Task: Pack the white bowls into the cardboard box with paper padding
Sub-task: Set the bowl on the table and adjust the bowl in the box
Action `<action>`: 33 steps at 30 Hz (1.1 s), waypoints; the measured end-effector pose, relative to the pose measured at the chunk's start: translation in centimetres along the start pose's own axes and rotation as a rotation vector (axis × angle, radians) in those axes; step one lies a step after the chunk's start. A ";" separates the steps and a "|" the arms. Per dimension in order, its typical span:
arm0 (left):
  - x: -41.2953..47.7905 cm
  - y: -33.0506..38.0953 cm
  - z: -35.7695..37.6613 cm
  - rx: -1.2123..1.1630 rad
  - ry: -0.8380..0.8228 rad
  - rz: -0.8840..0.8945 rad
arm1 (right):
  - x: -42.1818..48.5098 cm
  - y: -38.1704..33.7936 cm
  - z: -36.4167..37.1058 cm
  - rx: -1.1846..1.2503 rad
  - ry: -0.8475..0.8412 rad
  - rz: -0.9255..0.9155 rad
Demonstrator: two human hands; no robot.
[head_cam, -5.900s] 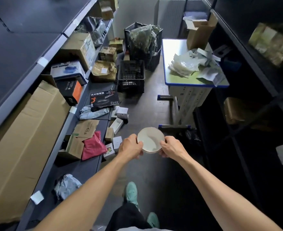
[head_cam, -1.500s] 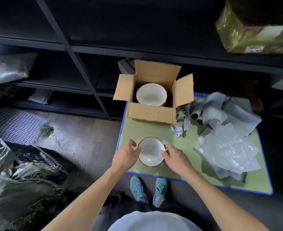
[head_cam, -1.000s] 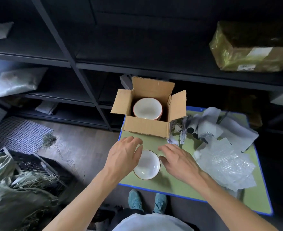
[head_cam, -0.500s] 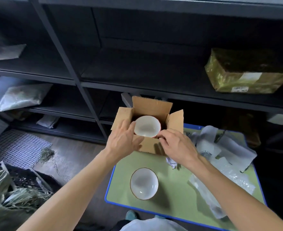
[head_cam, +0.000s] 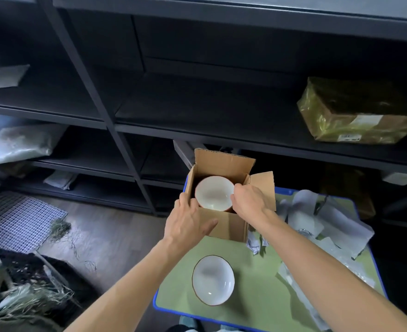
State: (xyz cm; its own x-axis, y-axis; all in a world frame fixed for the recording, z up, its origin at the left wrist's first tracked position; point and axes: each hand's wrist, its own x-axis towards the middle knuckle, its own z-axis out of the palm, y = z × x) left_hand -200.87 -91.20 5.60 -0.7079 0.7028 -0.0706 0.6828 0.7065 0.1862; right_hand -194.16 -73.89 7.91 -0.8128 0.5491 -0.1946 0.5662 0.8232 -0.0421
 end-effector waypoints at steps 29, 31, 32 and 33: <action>3.0 -1.7 -1.4 -0.355 -0.032 0.014 | 0.7 0.2 -2.4 0.334 -0.002 0.293; 3.1 -2.3 -1.5 -0.326 0.023 0.061 | 0.3 0.4 -3.0 0.403 -0.004 0.277; 2.9 -2.4 -1.5 -0.310 0.051 0.091 | 0.0 0.5 -3.3 0.424 -0.001 0.269; 2.7 -2.4 -1.5 -0.314 0.078 0.118 | -0.4 0.6 -3.6 0.436 0.003 0.259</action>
State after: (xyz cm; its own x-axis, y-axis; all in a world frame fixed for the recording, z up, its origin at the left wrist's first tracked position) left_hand -204.69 -91.12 6.42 -0.6470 0.7613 0.0422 0.6805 0.5515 0.4825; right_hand -194.01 -73.08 11.46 -0.6381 0.7283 -0.2497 0.7533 0.5235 -0.3981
